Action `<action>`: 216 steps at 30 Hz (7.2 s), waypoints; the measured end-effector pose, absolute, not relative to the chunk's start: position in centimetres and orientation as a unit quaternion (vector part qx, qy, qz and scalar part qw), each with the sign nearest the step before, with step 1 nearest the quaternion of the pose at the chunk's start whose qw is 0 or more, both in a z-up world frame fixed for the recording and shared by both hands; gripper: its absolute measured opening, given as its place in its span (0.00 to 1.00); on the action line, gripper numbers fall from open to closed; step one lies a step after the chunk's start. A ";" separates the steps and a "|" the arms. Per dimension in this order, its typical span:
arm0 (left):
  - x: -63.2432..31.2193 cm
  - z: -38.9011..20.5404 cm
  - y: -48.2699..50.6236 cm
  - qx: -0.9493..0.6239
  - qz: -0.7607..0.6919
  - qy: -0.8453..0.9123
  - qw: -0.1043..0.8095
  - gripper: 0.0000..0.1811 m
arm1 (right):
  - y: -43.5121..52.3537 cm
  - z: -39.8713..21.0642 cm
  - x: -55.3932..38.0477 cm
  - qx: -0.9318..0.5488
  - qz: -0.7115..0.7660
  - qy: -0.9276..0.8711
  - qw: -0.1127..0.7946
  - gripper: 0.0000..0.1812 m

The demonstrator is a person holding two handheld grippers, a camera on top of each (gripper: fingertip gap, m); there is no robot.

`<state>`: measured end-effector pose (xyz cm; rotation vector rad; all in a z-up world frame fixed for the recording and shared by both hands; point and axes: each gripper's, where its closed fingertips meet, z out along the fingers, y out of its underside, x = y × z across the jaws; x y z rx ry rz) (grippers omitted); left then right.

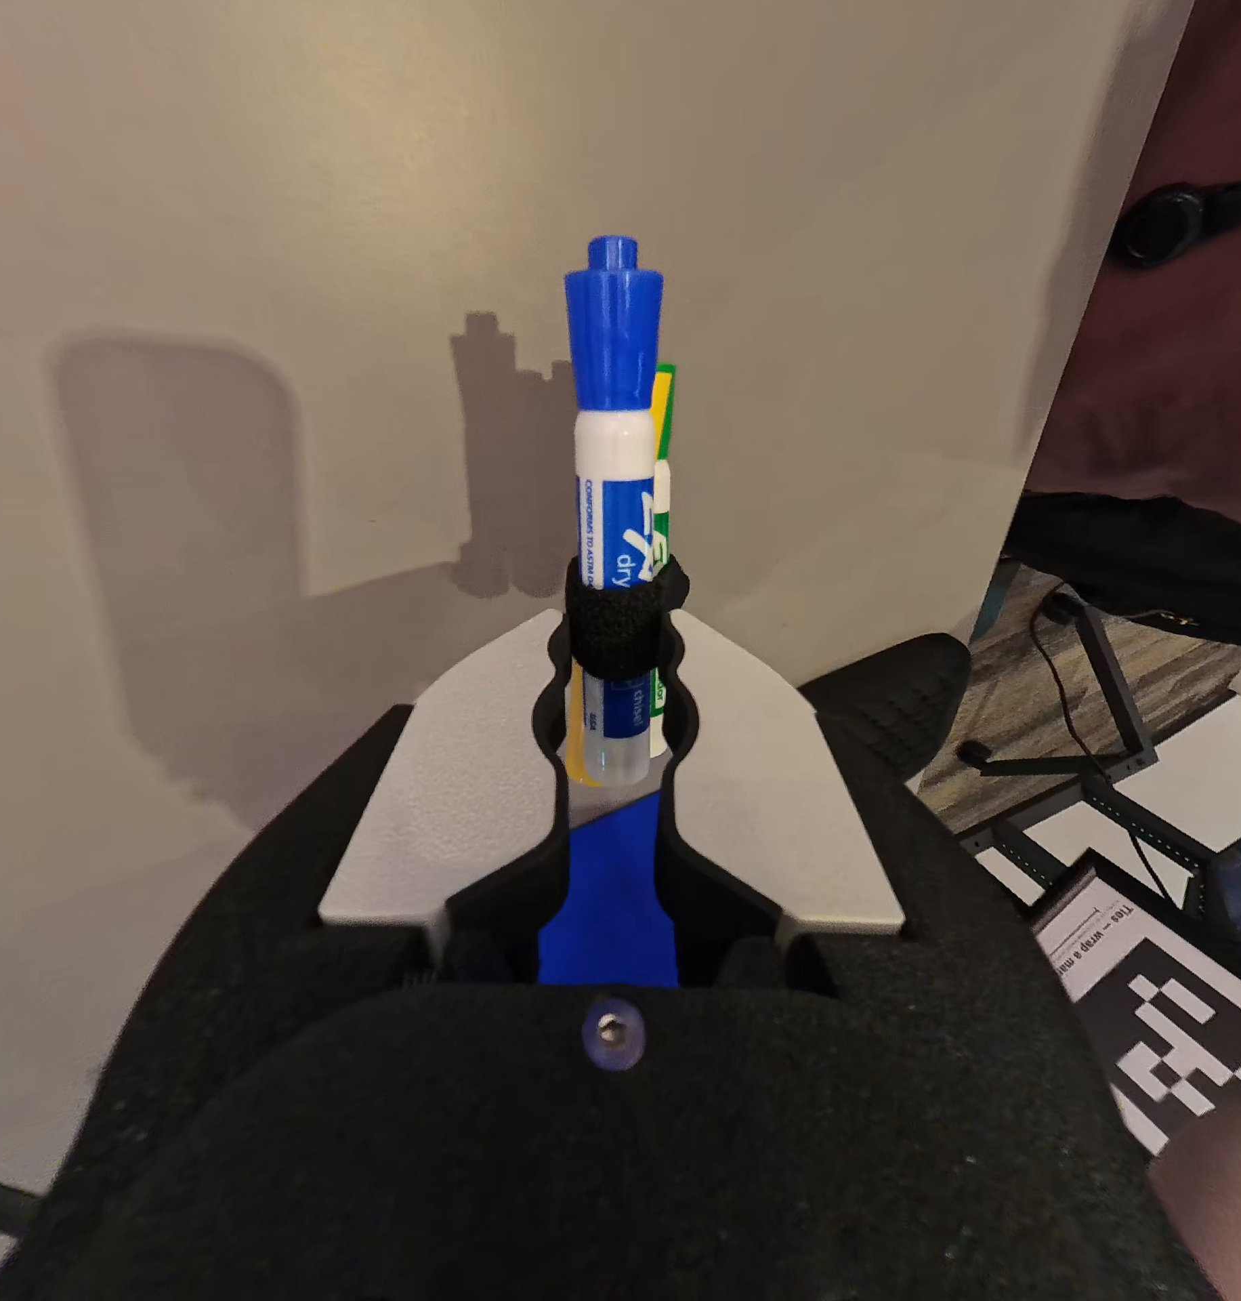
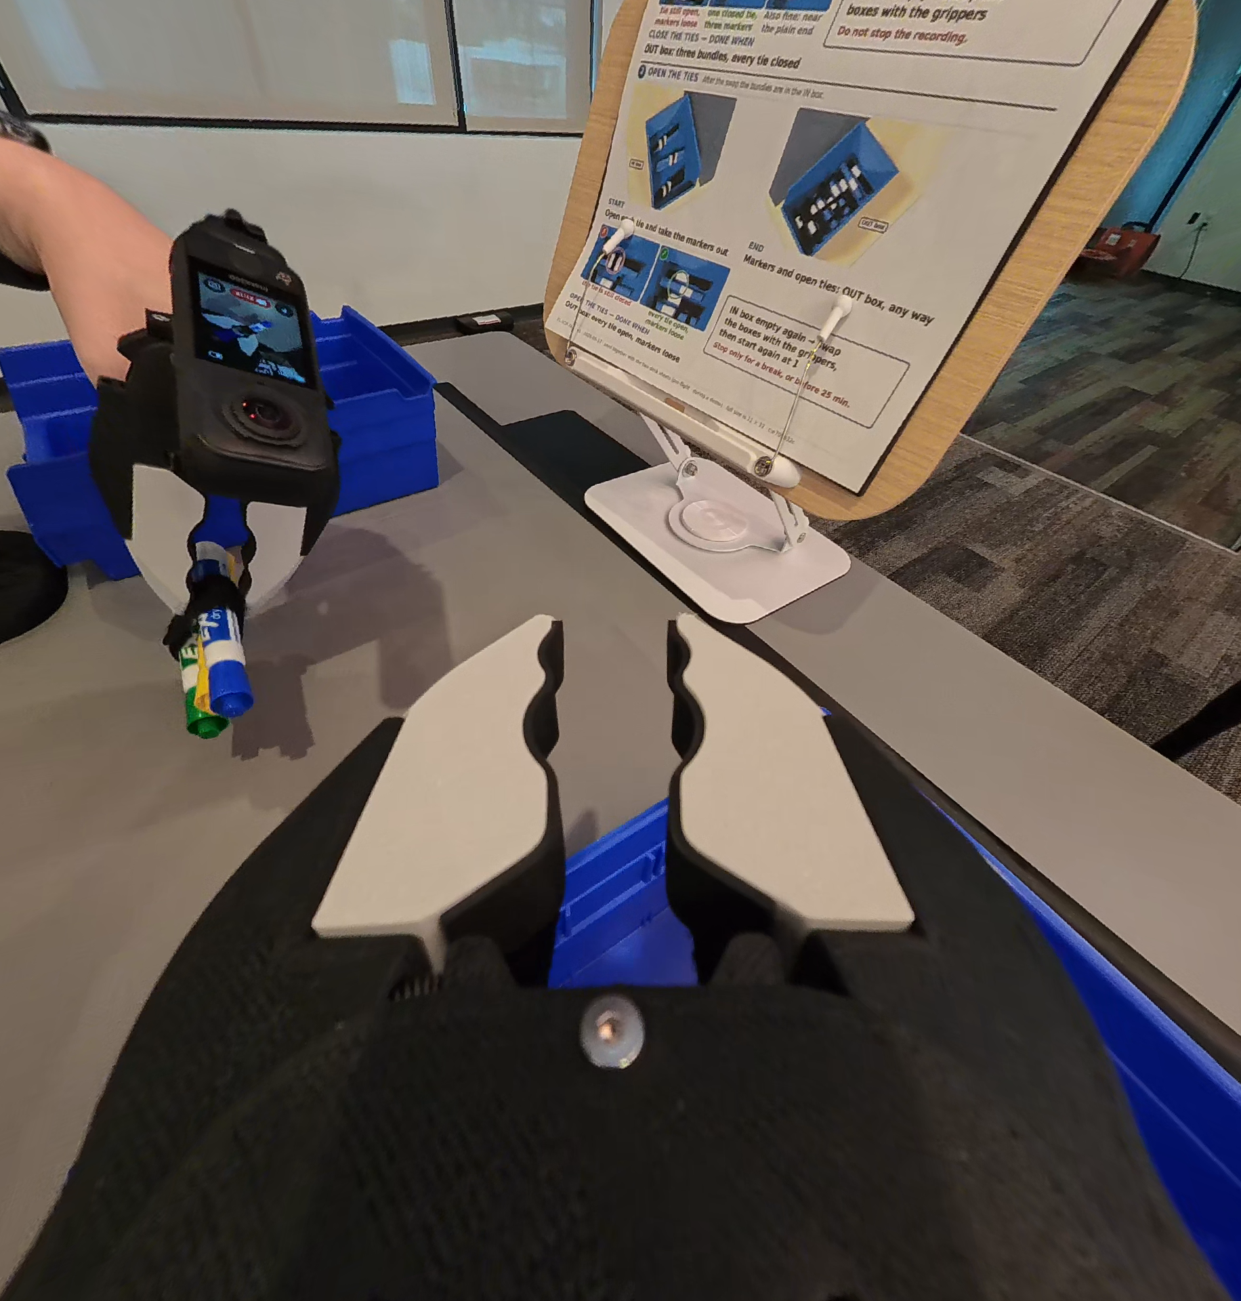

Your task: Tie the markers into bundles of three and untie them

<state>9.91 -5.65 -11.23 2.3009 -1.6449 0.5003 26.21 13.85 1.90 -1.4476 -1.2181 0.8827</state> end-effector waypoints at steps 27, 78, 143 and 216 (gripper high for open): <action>9.7 -13.6 -5.0 0.819 0.195 -0.529 0.111 0.13 | 14.0 1.2 26.3 -0.607 0.366 -0.505 0.491 0.16; 9.1 -15.3 -3.6 0.826 0.207 -0.511 0.117 0.13 | 14.6 0.4 26.5 -0.616 0.366 -0.504 0.482 0.16; 13.1 -8.8 2.1 0.861 0.373 -0.142 -0.314 0.12 | 7.0 -0.4 16.7 -0.580 0.314 -0.597 0.457 0.16; 11.2 -4.3 2.3 0.796 0.426 -0.076 -0.424 0.13 | 3.1 -1.6 14.4 -0.493 0.247 -0.691 0.468 0.17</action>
